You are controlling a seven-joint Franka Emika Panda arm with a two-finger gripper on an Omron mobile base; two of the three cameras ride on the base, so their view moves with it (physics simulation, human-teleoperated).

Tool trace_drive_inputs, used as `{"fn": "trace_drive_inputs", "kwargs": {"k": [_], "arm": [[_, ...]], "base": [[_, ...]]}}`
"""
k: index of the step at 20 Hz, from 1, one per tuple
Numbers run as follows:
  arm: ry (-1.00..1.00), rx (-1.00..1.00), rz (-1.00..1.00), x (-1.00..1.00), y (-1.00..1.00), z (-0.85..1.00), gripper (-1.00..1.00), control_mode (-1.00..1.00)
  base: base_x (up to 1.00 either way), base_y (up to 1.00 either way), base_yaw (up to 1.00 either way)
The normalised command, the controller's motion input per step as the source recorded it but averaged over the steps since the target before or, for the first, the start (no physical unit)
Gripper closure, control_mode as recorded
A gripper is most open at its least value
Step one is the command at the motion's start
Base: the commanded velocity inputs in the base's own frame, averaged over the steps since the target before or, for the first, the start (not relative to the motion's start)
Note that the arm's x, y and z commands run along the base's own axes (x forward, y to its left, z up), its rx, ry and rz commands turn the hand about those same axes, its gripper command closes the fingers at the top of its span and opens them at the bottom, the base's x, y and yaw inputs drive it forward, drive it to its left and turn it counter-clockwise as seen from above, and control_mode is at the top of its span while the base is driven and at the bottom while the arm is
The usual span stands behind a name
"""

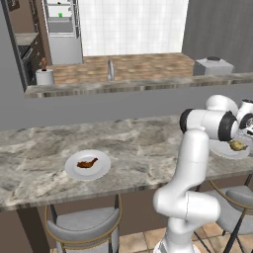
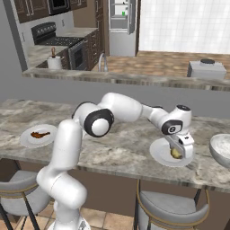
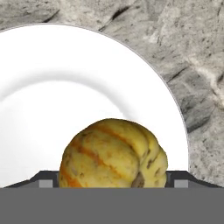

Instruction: Pick the chicken drumstick and squash from their plates and place them in the bowl. Then put the bowl in the fridge.

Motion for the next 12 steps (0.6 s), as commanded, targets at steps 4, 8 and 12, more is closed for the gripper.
{"fn": "trace_drive_inputs", "kwargs": {"k": [4,8,12], "arm": [[0.00,0.13,0.00,-0.28,-0.20,0.64,1.00,-1.00],[0.00,0.07,0.00,-0.27,-0.12,0.74,1.00,-1.00],[-0.10,0.01,0.00,-0.11,-0.10,0.66,1.00,-1.00]], "base": [[0.00,0.00,0.00],[0.00,0.00,0.00],[0.00,0.00,0.00]]}}
